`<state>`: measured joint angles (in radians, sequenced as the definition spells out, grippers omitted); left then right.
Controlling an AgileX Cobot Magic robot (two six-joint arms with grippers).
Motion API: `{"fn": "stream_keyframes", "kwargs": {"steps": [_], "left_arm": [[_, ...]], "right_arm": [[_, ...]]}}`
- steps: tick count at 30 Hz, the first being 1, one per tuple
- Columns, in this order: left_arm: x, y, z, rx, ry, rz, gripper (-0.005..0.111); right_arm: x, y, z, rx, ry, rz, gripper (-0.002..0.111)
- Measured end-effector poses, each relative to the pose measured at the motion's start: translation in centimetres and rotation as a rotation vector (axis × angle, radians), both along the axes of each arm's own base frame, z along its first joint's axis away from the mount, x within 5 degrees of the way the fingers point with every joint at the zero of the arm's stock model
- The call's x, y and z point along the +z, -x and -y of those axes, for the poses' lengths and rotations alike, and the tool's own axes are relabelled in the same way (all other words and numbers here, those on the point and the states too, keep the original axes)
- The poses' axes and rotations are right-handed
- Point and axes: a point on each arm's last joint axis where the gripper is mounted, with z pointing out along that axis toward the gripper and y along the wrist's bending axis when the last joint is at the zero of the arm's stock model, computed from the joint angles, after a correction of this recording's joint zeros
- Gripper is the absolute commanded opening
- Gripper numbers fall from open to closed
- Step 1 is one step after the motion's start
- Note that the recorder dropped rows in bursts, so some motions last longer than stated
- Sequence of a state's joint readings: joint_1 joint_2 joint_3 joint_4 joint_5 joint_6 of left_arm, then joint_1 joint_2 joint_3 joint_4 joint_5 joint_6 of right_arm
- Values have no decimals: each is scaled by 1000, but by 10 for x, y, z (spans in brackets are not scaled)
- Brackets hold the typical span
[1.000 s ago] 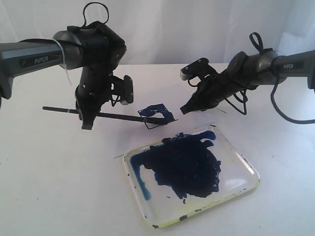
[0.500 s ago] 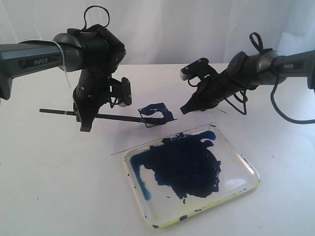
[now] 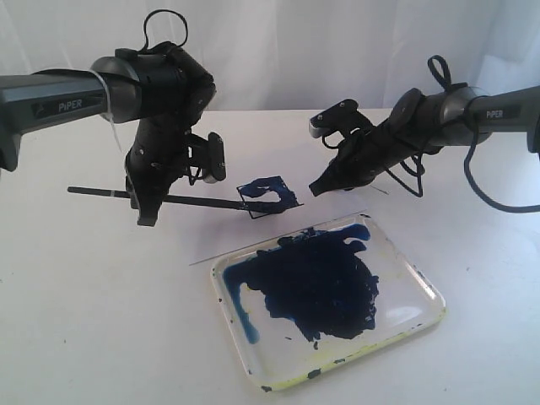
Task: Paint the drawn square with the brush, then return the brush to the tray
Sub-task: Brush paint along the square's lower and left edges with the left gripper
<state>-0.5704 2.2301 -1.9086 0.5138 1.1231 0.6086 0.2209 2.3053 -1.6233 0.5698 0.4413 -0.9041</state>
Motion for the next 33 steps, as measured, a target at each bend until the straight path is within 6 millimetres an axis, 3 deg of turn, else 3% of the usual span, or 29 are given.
{"fn": "stream_keyframes", "kwargs": {"steps": [33], "left_arm": [[6,-2,-26,90,-14,21,0]], "right_arm": [[0,0,0,-1,0,2,0]]}}
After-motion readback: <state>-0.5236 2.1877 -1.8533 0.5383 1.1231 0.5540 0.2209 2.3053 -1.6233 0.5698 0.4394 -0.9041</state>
